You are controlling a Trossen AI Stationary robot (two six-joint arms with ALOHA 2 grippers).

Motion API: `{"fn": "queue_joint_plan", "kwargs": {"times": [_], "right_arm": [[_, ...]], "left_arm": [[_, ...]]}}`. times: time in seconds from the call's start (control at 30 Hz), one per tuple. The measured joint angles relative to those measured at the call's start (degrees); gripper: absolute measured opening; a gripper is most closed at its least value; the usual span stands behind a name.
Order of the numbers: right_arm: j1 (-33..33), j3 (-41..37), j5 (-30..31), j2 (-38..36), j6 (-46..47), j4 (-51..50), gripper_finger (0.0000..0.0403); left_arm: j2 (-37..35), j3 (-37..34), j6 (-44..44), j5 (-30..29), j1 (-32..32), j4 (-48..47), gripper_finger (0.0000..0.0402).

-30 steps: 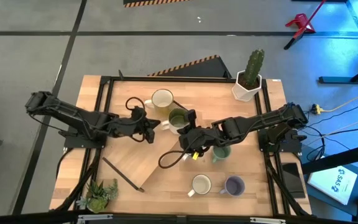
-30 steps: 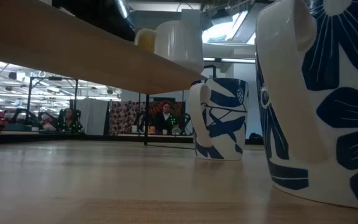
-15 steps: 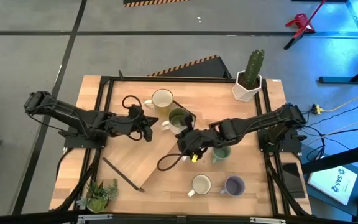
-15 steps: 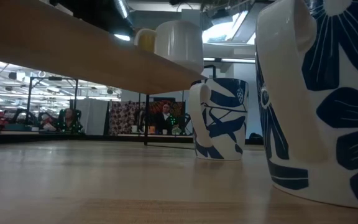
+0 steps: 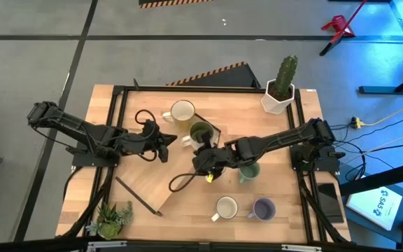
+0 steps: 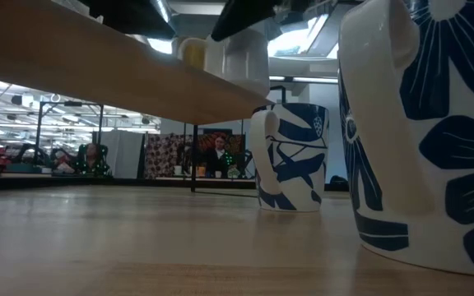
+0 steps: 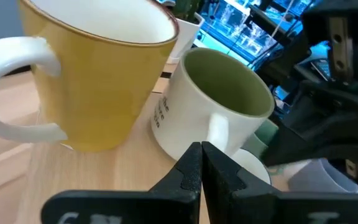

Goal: Place coffee mugs
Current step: Put the white mug on the shelf, then put the green mug on the shelf

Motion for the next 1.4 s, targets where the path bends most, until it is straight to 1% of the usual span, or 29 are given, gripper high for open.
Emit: {"fn": "queue_joint_plan", "kwargs": {"times": [0.1,0.23,0.47,0.73,0.93,1.0,1.1,1.2,1.3,1.4], "right_arm": [[-0.68,0.00,1.93,0.00,0.63,-0.86,0.0000],[-0.88,0.00,0.31,0.00,0.73,-2.32,0.0000],[-0.77,0.00,0.47,0.00,0.80,-2.31,0.0000],[-1.59,0.00,3.75,0.00,0.93,-3.83,0.0000],[-1.53,0.00,3.79,0.00,0.91,-4.32,0.0000],[-1.53,0.45,2.83,-0.13,0.93,-5.29,0.0000],[-1.48,3.42,0.76,-0.25,0.91,-6.98,0.0000],[-1.44,9.02,0.35,-0.35,0.92,-11.83,0.0000],[-1.44,15.44,0.35,-0.46,0.96,-17.85,0.0000],[-1.44,21.20,-0.43,-0.48,3.16,-27.77,0.0000]], "left_arm": [[0.00,0.00,-0.91,-0.59,-0.02,-0.09,0.0000],[0.00,0.00,-1.00,-0.53,-0.02,-0.09,0.0000],[0.00,0.00,-1.02,-0.49,-0.02,-0.09,0.0000],[0.00,0.00,-1.24,-0.44,-0.04,-0.09,0.0000],[0.00,0.00,-1.24,-0.44,-0.04,-0.09,0.0000],[0.00,0.00,-1.24,-0.17,-0.02,-0.09,0.0000],[0.00,0.00,-1.09,2.44,-0.02,0.30,0.0000],[0.00,0.01,0.96,6.43,-0.57,3.90,0.0000],[-0.16,0.02,5.22,11.17,-1.50,10.36,0.0000],[-0.74,0.07,8.69,18.06,-2.52,18.92,0.0000]]}}
